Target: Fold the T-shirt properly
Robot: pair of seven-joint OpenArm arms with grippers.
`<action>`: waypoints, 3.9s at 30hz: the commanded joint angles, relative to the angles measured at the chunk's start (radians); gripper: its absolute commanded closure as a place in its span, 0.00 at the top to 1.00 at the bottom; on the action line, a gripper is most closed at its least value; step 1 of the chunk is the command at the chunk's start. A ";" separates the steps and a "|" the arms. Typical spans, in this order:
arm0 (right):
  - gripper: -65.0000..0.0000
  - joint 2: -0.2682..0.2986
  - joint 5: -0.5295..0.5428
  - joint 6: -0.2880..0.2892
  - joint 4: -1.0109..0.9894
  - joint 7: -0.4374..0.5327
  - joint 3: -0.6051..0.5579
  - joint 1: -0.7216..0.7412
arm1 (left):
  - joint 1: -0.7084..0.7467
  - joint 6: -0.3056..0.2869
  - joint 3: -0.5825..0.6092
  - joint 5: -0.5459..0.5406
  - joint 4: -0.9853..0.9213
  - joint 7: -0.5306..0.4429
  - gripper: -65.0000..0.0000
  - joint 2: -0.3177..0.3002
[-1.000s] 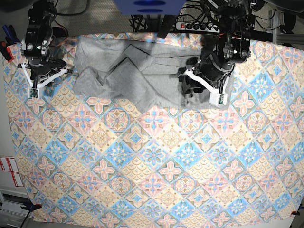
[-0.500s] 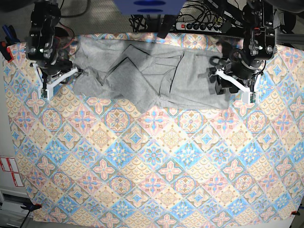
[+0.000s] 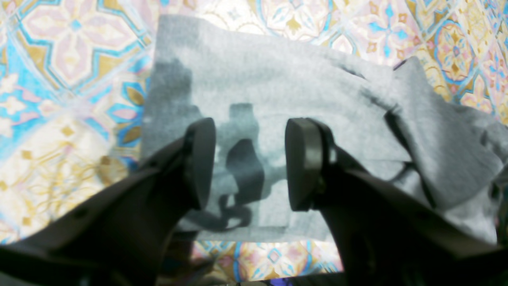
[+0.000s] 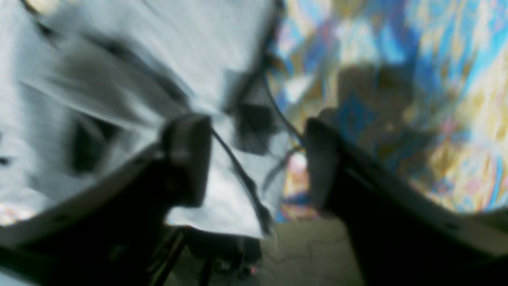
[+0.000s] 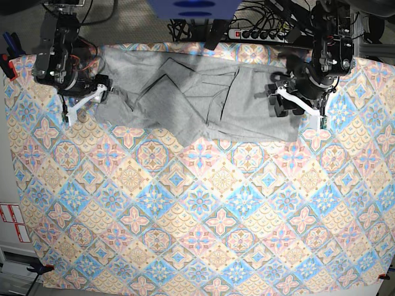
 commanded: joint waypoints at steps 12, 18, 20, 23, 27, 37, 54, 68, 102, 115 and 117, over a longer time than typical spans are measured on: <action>0.65 0.008 0.171 0.002 -0.084 0.003 0.002 0.081 | 0.003 -0.005 -0.003 -0.007 0.013 -0.018 0.45 -0.003; 0.65 0.008 0.229 0.002 -0.152 0.010 0.002 0.127 | 0.006 -0.005 -0.003 -0.007 0.013 -0.018 0.45 -0.003; 0.65 0.008 0.229 0.002 -0.169 0.011 0.002 0.127 | 0.006 -0.005 -0.003 -0.007 0.013 -0.018 0.45 -0.003; 0.65 0.008 0.229 0.002 -0.201 0.011 0.002 0.142 | 0.006 -0.005 -0.003 -0.007 0.013 -0.018 0.45 -0.003; 0.65 0.008 0.232 0.002 -0.267 0.010 0.000 0.153 | 0.003 -0.005 -0.003 -0.007 0.013 -0.018 0.45 -0.003; 0.65 0.008 0.229 0.002 -0.288 0.013 -0.112 0.154 | 0.000 -0.005 -0.003 -0.007 0.013 -0.018 0.45 -0.003; 0.65 0.018 0.168 -0.003 -0.362 -0.038 -0.240 0.196 | -0.004 -0.005 -0.003 -0.007 0.013 -0.018 0.45 -0.003; 0.65 0.014 0.340 -0.003 -0.356 -0.041 -0.388 0.174 | -0.004 -0.005 -0.003 -0.007 0.013 -0.018 0.45 -0.003; 0.85 0.123 0.424 -0.003 -0.274 -0.044 -0.257 0.182 | -0.005 -0.005 -0.003 -0.007 0.013 -0.019 0.46 -0.001; 1.00 0.130 0.278 -0.003 -0.288 -0.044 -0.270 0.177 | -0.005 -0.005 -0.003 -0.007 0.013 -0.019 0.46 -0.001; 1.00 0.130 0.264 -0.003 -0.288 -0.044 -0.273 0.176 | -0.005 -0.005 -0.003 -0.007 0.013 -0.019 0.46 -0.001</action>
